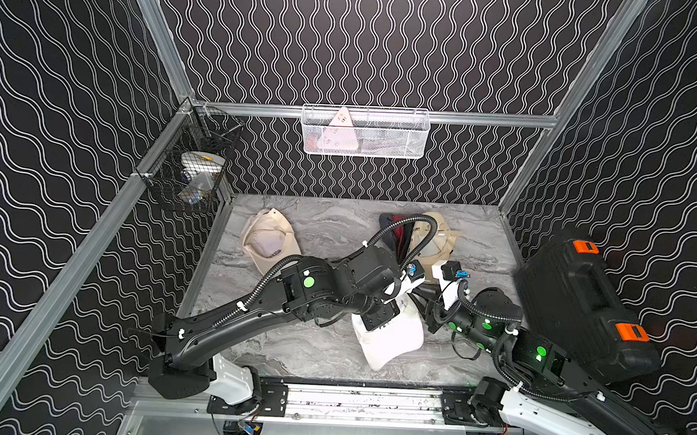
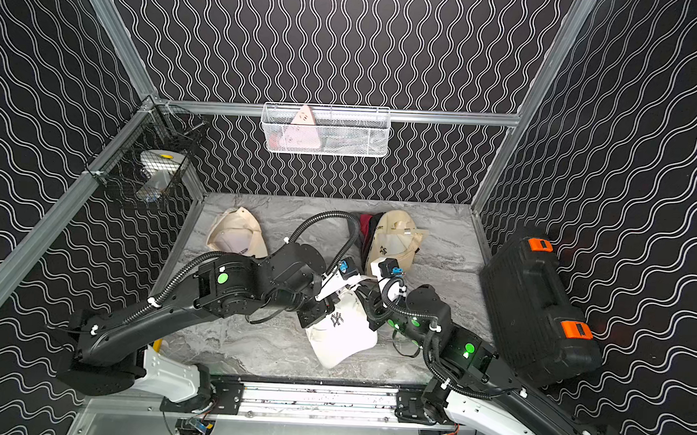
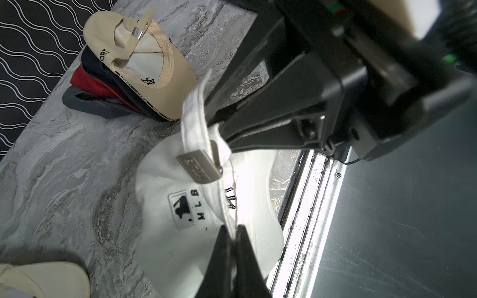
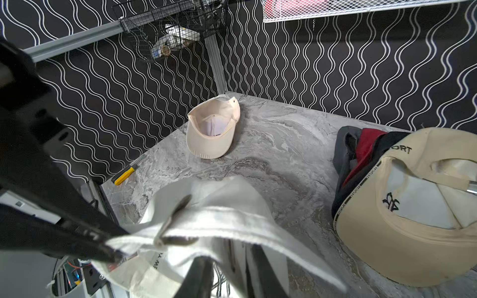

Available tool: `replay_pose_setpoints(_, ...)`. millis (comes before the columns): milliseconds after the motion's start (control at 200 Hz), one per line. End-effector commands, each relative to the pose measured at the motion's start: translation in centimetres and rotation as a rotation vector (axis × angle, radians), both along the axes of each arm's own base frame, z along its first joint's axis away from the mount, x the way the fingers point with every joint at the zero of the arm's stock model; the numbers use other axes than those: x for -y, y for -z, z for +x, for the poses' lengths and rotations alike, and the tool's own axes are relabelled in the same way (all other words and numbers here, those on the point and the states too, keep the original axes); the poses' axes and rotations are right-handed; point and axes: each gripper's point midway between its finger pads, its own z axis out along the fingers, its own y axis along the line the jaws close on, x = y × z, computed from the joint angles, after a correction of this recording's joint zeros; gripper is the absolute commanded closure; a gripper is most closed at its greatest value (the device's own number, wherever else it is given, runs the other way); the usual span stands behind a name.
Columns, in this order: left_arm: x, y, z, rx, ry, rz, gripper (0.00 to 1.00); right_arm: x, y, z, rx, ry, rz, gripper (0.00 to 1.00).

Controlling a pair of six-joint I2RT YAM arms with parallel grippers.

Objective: Open the adjustable buckle of the baseball cap
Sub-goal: Pull the adjustable strap on the baseball cap.

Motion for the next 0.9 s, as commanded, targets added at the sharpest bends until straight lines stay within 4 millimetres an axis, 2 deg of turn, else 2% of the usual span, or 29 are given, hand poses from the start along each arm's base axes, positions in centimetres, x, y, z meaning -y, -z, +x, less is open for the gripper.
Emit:
replay_pose_setpoints(0,0.3,-0.5,-0.1,-0.008,0.006,-0.019,1.0,-0.8,-0.1,-0.5,-0.007,-0.053,0.003,0.74)
replay_pose_setpoints(415,0.4,-0.8,-0.2,-0.012,0.009,-0.02,1.0,-1.4,-0.9,-1.3,0.001,-0.114,0.01,0.61)
replay_pose_setpoints(570,0.5,-0.7,-0.4,-0.024,0.017,-0.016,1.0,-2.0,-1.3,-1.4,0.004,-0.138,0.012,0.61)
replay_pose_setpoints(766,0.3,-1.0,-0.4,-0.019,0.014,-0.023,1.0,-1.9,-1.0,-1.3,0.005,-0.128,0.01,0.69)
replay_pose_setpoints(896,0.3,-1.2,-0.2,-0.009,0.006,-0.023,1.0,-1.6,-0.9,-1.4,0.002,-0.123,0.014,0.67)
